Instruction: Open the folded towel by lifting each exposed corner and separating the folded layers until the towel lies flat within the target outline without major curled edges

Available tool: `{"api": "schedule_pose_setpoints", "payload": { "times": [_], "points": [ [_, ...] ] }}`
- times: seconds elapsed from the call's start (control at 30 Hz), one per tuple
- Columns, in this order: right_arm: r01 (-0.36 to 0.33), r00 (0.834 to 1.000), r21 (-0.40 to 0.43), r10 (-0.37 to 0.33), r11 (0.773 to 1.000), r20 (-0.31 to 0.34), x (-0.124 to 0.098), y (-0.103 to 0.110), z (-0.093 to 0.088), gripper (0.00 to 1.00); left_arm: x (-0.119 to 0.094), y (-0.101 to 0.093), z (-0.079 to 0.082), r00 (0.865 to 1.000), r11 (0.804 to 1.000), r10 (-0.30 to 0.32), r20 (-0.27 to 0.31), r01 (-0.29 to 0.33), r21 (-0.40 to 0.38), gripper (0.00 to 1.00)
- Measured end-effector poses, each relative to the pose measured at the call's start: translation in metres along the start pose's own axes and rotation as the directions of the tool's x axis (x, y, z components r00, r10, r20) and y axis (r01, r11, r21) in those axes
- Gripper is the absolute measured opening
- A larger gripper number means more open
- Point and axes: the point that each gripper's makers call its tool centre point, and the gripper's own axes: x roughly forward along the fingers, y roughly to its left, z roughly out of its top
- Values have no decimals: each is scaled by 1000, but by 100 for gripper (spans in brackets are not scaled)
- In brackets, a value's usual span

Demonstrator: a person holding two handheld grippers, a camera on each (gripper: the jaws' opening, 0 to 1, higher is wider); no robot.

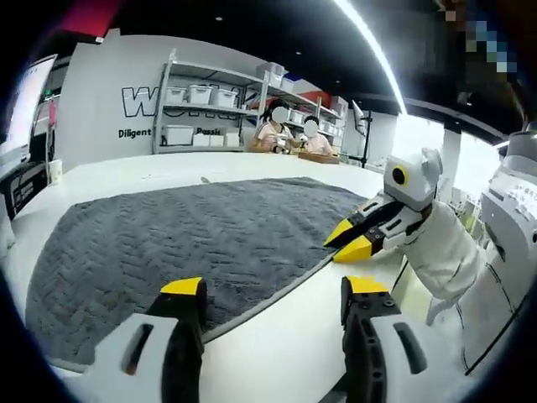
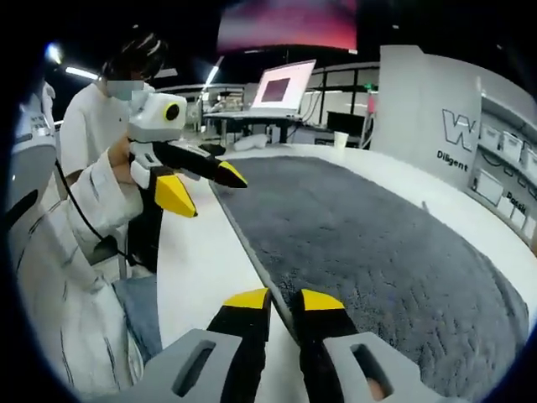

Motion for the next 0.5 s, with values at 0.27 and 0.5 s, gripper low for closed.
{"api": "schedule_pose_setpoints", "payload": {
  "times": [0.27, 0.5],
  "points": [
    [-1, 1000, -13, 1, 1000, 6, 1, 1, -1, 5, 20, -3, -2, 1000, 1000, -8, -18, 8, 14, 47],
    [-5, 1000, 15, 5, 1000, 18, 2, 0, -2, 5, 31, -2, -11, 995, 994, 9, -100, 2, 112, 41]
  ]
}}
